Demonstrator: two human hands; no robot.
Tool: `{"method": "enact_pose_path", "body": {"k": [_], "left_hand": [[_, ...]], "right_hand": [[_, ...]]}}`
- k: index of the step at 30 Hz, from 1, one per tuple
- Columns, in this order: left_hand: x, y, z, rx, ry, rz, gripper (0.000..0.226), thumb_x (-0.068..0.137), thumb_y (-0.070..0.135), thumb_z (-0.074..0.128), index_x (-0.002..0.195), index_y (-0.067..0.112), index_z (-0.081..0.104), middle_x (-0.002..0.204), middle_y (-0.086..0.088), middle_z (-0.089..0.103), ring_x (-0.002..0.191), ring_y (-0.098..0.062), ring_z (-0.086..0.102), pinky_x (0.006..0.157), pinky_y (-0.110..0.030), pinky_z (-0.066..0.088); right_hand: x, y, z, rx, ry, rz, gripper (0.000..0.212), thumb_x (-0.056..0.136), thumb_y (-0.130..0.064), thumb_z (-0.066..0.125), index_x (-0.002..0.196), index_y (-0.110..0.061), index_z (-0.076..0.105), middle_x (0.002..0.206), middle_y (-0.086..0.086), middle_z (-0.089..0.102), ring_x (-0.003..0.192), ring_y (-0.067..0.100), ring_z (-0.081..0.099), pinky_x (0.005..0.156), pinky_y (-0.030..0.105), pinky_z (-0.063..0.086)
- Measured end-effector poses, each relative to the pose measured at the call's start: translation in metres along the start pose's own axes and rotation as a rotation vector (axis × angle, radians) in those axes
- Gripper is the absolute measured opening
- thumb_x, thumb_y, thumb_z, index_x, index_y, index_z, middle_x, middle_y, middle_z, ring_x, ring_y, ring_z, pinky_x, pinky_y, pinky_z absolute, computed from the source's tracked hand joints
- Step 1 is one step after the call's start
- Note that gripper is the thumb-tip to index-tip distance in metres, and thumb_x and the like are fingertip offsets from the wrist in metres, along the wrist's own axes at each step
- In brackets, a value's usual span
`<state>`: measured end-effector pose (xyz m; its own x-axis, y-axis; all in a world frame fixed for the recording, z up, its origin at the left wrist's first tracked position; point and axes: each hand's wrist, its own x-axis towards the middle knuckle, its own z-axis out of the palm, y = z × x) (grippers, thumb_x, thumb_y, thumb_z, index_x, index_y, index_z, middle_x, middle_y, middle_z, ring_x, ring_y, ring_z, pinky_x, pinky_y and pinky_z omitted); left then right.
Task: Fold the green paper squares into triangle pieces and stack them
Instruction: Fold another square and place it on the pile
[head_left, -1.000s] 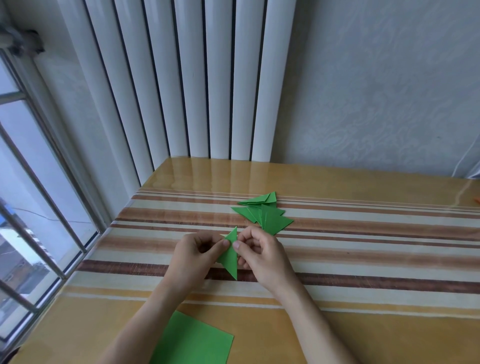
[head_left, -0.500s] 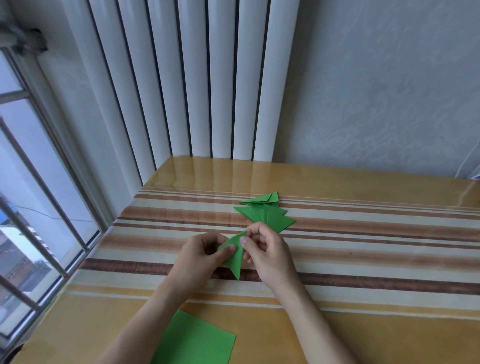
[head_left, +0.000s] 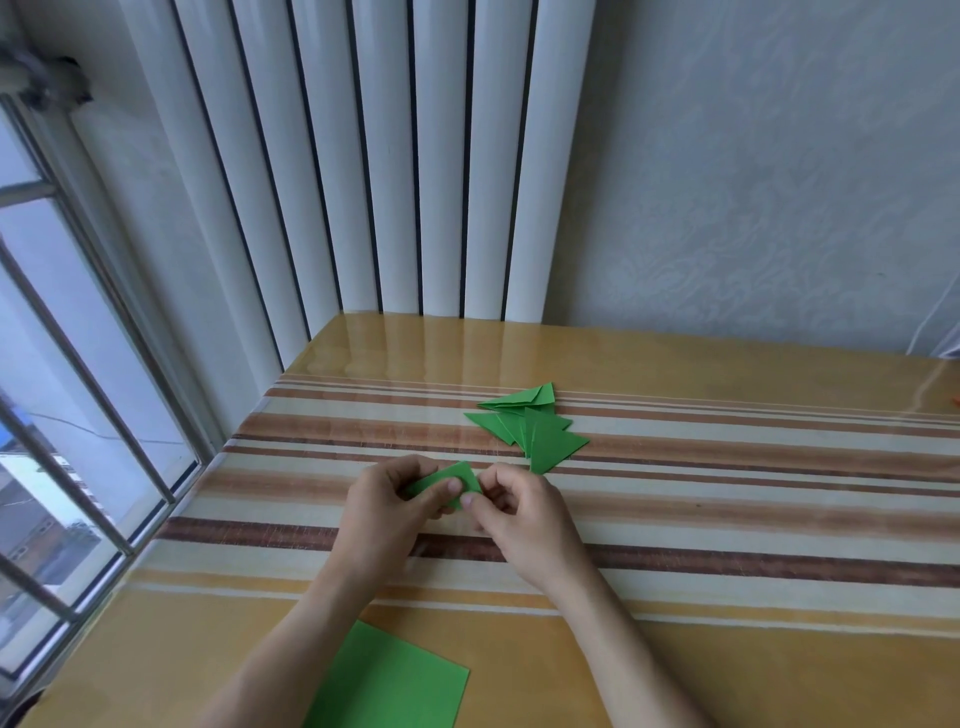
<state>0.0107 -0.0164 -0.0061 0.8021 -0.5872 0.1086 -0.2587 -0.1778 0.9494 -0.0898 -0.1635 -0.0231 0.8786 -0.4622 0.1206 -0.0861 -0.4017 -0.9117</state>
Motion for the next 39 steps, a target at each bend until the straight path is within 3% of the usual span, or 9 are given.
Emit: {"method": "enact_pose_path", "body": {"k": [4, 6, 10, 15, 19, 23, 29, 35, 39], "left_hand": [[0.000, 0.001, 0.001, 0.043, 0.046, -0.064, 0.014, 0.091, 0.021, 0.079, 0.082, 0.012, 0.075, 0.073, -0.004, 0.077, 0.068, -0.026, 0.073, 0.068, -0.047, 0.061], [-0.001, 0.001, 0.000, 0.077, 0.053, -0.064, 0.014, 0.091, 0.019, 0.079, 0.078, 0.014, 0.076, 0.071, -0.002, 0.077, 0.072, -0.024, 0.075, 0.076, -0.048, 0.062], [-0.001, -0.001, 0.000, 0.136, 0.024, -0.053, 0.018, 0.092, 0.021, 0.078, 0.075, 0.016, 0.077, 0.070, 0.002, 0.077, 0.070, -0.019, 0.075, 0.076, -0.047, 0.062], [0.000, -0.001, 0.004, 0.138, 0.076, -0.023, 0.026, 0.101, 0.016, 0.066, 0.076, 0.018, 0.076, 0.071, 0.004, 0.077, 0.068, -0.012, 0.074, 0.074, -0.037, 0.062], [0.003, -0.004, 0.004, 0.064, 0.084, -0.055, 0.027, 0.104, 0.013, 0.061, 0.081, 0.014, 0.076, 0.074, 0.000, 0.078, 0.073, -0.019, 0.076, 0.079, -0.045, 0.063], [0.005, -0.004, 0.004, -0.073, 0.083, -0.114, 0.030, 0.107, 0.014, 0.053, 0.087, 0.012, 0.075, 0.080, -0.007, 0.079, 0.078, -0.027, 0.077, 0.083, -0.051, 0.063], [0.003, -0.002, 0.002, -0.134, 0.127, -0.134, 0.027, 0.106, 0.016, 0.055, 0.089, 0.010, 0.076, 0.077, -0.010, 0.079, 0.076, -0.028, 0.077, 0.077, -0.043, 0.064], [0.004, 0.000, 0.000, -0.160, 0.173, -0.136, 0.027, 0.105, 0.021, 0.058, 0.089, 0.011, 0.078, 0.078, -0.010, 0.078, 0.077, -0.034, 0.076, 0.074, -0.043, 0.063], [0.005, -0.003, -0.005, -0.139, 0.264, -0.123, 0.029, 0.106, 0.023, 0.058, 0.089, 0.013, 0.078, 0.077, -0.007, 0.077, 0.067, -0.023, 0.073, 0.067, -0.036, 0.059]], "right_hand": [[0.000, -0.001, 0.000, 0.036, 0.069, 0.042, 0.013, 0.097, -0.028, 0.069, 0.086, -0.022, 0.072, 0.074, -0.002, 0.072, 0.073, 0.017, 0.071, 0.076, 0.051, 0.061], [0.000, -0.002, -0.001, 0.041, 0.069, 0.045, 0.012, 0.096, -0.028, 0.070, 0.085, -0.022, 0.072, 0.074, -0.002, 0.072, 0.072, 0.017, 0.071, 0.077, 0.052, 0.061], [-0.003, -0.006, 0.000, 0.004, 0.049, 0.010, 0.013, 0.096, -0.028, 0.071, 0.086, -0.020, 0.073, 0.077, 0.005, 0.073, 0.073, 0.026, 0.069, 0.070, 0.051, 0.060], [-0.001, -0.005, 0.000, 0.005, 0.104, 0.035, 0.015, 0.095, -0.018, 0.075, 0.082, -0.011, 0.073, 0.069, 0.004, 0.073, 0.063, 0.011, 0.070, 0.067, 0.043, 0.064], [-0.001, -0.008, -0.002, 0.112, 0.161, 0.077, 0.021, 0.092, -0.008, 0.077, 0.080, -0.025, 0.075, 0.066, 0.004, 0.073, 0.060, 0.013, 0.070, 0.059, 0.026, 0.059], [0.001, -0.007, -0.003, 0.165, 0.194, 0.117, 0.024, 0.093, -0.005, 0.076, 0.084, -0.028, 0.073, 0.069, 0.007, 0.075, 0.060, 0.014, 0.070, 0.060, 0.025, 0.057], [-0.001, -0.009, -0.005, 0.223, 0.148, 0.131, 0.010, 0.095, -0.007, 0.074, 0.089, -0.014, 0.077, 0.073, 0.010, 0.077, 0.065, 0.024, 0.075, 0.064, 0.030, 0.061], [-0.005, -0.012, -0.005, 0.233, 0.071, 0.199, 0.021, 0.103, -0.013, 0.065, 0.087, -0.005, 0.075, 0.069, 0.012, 0.074, 0.061, 0.035, 0.075, 0.058, 0.038, 0.063], [-0.005, -0.015, -0.010, 0.310, 0.209, 0.263, 0.021, 0.105, -0.009, 0.059, 0.090, 0.001, 0.070, 0.069, 0.019, 0.073, 0.058, 0.035, 0.074, 0.051, 0.033, 0.059]]}}
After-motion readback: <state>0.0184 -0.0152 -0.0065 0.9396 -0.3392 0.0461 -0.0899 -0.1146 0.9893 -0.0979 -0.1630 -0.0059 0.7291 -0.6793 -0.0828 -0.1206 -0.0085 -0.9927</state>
